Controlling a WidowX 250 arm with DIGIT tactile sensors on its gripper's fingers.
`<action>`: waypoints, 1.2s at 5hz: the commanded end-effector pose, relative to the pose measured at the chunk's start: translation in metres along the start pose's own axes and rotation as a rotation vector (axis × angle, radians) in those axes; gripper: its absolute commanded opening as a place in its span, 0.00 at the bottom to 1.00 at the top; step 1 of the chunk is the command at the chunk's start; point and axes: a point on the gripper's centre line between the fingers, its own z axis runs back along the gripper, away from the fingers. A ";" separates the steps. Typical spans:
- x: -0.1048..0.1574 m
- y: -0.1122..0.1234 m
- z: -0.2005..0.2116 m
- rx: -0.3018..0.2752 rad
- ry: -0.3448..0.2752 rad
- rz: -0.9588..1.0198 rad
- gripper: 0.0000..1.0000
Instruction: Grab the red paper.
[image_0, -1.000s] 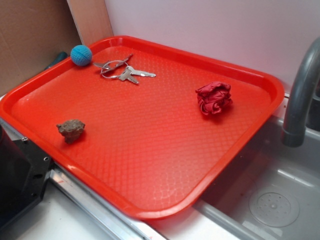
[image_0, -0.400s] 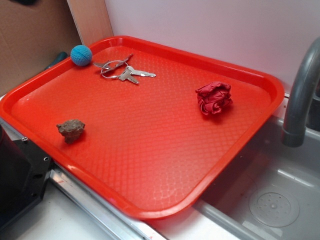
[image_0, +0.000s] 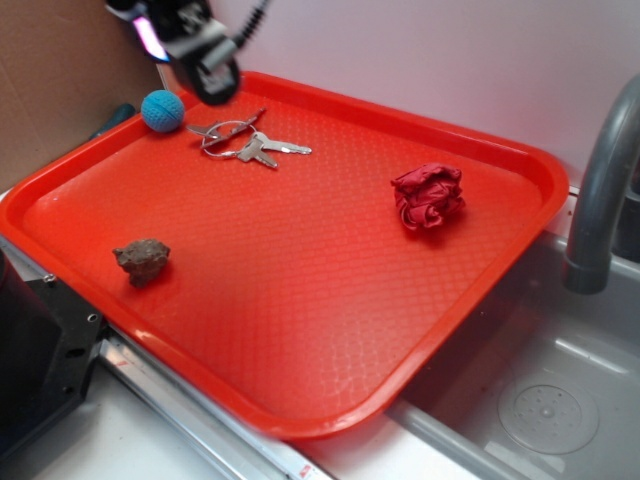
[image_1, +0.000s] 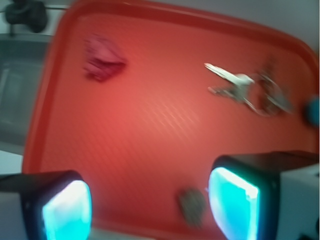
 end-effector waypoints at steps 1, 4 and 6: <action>0.051 -0.023 -0.049 0.008 -0.101 -0.105 1.00; 0.118 -0.021 -0.123 0.028 -0.129 -0.199 1.00; 0.117 -0.008 -0.150 0.012 -0.052 -0.146 0.00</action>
